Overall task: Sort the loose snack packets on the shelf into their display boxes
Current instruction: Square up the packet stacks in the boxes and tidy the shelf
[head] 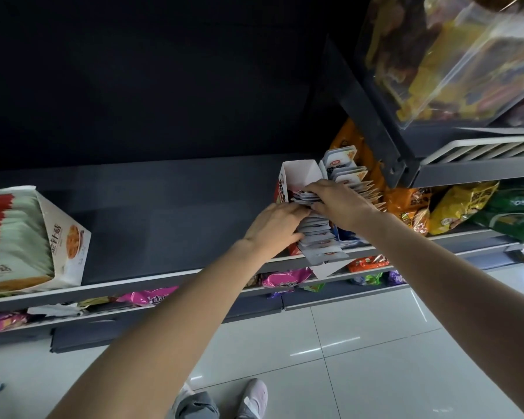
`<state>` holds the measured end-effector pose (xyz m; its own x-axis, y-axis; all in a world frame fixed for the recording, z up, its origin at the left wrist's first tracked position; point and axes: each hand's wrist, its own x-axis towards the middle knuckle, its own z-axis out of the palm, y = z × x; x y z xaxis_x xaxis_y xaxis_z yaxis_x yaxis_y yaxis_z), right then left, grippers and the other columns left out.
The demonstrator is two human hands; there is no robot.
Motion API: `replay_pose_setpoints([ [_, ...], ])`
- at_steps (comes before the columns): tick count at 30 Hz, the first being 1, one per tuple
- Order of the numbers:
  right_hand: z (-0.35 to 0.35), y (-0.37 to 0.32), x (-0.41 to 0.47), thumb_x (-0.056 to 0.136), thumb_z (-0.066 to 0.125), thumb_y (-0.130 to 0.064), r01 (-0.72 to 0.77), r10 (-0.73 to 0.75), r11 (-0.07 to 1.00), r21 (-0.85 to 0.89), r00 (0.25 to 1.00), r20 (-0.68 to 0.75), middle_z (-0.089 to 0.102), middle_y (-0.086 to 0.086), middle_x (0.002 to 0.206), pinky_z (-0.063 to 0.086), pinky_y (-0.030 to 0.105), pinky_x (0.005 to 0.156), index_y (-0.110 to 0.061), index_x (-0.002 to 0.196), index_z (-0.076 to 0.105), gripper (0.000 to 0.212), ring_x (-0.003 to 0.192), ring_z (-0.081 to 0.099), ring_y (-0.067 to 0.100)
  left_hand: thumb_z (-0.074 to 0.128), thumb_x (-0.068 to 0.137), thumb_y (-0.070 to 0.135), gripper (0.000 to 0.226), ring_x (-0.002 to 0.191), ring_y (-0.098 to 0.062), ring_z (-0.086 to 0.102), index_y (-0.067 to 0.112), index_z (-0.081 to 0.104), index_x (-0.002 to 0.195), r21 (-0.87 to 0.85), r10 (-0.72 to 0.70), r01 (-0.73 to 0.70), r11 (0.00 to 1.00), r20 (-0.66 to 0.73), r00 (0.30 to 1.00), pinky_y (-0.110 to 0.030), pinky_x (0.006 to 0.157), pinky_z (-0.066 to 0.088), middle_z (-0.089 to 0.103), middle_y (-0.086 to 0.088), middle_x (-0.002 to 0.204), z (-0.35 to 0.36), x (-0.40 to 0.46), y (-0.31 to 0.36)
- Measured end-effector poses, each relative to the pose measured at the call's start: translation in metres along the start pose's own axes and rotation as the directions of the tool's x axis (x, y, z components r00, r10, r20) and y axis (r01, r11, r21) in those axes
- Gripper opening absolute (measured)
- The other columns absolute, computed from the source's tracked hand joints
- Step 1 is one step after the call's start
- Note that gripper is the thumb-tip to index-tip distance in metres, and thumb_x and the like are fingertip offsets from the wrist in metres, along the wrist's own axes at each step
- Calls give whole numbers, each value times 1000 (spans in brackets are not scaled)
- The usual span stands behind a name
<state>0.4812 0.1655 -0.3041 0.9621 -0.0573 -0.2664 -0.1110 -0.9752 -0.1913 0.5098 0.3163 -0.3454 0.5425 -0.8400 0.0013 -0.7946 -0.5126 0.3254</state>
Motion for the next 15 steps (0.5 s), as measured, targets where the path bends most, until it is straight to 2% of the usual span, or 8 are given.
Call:
replay_pose_setpoints([
  [4, 4, 5, -6, 84, 64, -6, 33, -35, 998, 47, 998, 42, 36, 8, 145, 32, 32, 111, -19, 145, 29, 72, 134, 37, 24, 45, 94, 12, 33, 114, -25, 56, 8, 52, 126, 251, 61, -58, 966, -7, 998, -36, 100, 39, 60, -10, 122, -2, 7, 8],
  [8, 9, 7, -9, 75, 77, -16, 26, -26, 1000, 5, 996, 85, 29, 2, 149, 37, 34, 108, -22, 148, 20, 93, 135, 36, 20, 44, 92, 1, 28, 104, -30, 61, 6, 59, 116, 372, 48, -76, 925, 84, 995, -38, 88, 46, 65, -12, 110, -5, 12, 13],
  [11, 10, 3, -9, 73, 76, -16, 2, 0, 998, -55, 999, 47, 30, 1, 149, 44, 39, 101, -23, 147, 19, 94, 133, 37, 21, 44, 92, -2, 24, 100, -35, 62, 2, 62, 108, 300, -1, -32, 953, 111, 994, -41, 80, 48, 65, -16, 105, -18, 16, 18],
  [15, 9, 0, -2, 81, 66, -8, -53, 53, 999, 4, 990, -129, 52, 12, 128, 50, 45, 88, -14, 132, 35, 60, 116, 54, 30, 46, 89, -3, 21, 93, -36, 64, 4, 61, 101, 34, -91, 93, 995, -55, 994, -41, 78, 50, 66, -18, 100, -32, 18, 11],
])
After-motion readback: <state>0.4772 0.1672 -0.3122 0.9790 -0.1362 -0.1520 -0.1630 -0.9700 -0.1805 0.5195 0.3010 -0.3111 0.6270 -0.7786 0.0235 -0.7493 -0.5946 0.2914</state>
